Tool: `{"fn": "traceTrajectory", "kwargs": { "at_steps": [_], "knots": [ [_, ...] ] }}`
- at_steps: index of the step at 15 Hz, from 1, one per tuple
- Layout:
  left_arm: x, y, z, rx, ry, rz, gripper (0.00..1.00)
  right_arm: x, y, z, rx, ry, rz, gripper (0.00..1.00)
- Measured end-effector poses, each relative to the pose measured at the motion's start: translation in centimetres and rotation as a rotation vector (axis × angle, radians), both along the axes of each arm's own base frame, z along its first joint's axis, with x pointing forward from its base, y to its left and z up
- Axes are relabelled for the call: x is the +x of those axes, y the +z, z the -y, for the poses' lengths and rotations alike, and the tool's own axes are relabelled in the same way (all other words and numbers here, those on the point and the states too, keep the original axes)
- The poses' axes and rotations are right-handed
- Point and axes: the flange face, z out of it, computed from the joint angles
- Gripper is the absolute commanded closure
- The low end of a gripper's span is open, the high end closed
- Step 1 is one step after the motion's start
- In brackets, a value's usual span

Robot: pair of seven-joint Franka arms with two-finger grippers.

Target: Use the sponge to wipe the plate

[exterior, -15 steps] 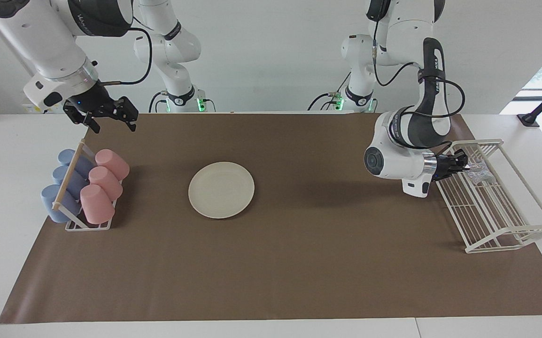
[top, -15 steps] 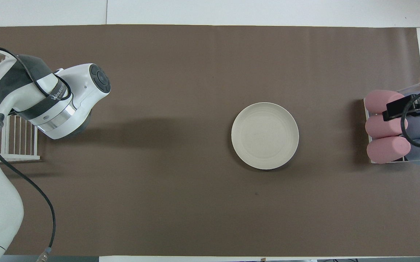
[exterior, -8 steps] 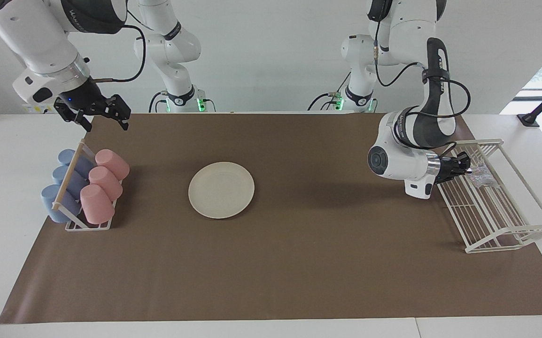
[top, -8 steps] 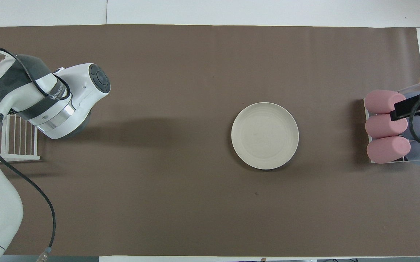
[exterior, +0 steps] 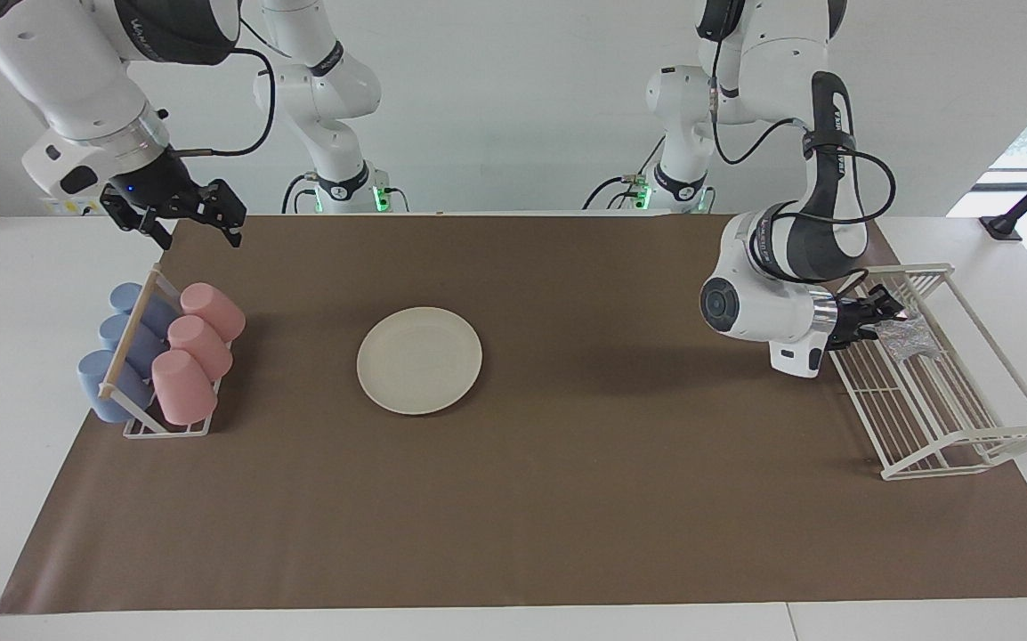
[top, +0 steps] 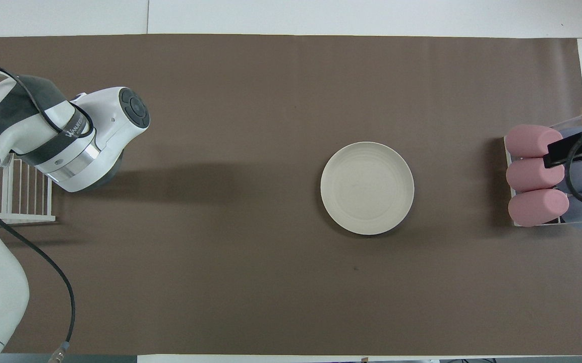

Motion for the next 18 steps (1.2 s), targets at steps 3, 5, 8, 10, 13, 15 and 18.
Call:
{"fn": "traceTrajectory", "kwargs": {
  "at_steps": [3, 5, 8, 10, 13, 15, 18],
  "knots": [
    [0.0, 0.1, 0.0, -0.001, -0.001, 0.002, 0.0, 0.0, 0.0, 0.0, -0.001, 0.0, 0.0, 0.0],
    [0.2, 0.4, 0.2, -0.025, 0.009, 0.01, 0.0, 0.0, 0.0, 0.0, -0.002, 0.0, 0.0, 0.0],
    [0.9, 3.3, 0.8, -0.162, 0.066, 0.054, 0.0, 0.0, 0.0, 0.0, -0.002, 0.001, 0.0, 0.0],
    [1.2, 7.2, 0.5, -0.292, 0.089, 0.059, 0.0, 0.0, 0.0, 0.0, -0.002, 0.001, 0.0, 0.0],
    [0.7, 13.2, -0.5, -0.494, 0.112, 0.08, 0.0, 0.0, 0.0, 0.0, -0.002, 0.001, -0.001, 0.0],
    [0.0, 16.2, -1.2, -0.634, 0.123, 0.092, 0.0, 0.0, 0.0, 0.0, -0.002, 0.001, -0.001, 0.0],
    [-2.1, 20.6, -2.8, -0.861, 0.119, 0.086, 0.0, 0.0, 0.0, 0.0, -0.002, 0.001, -0.001, 0.0]
  ]
}}
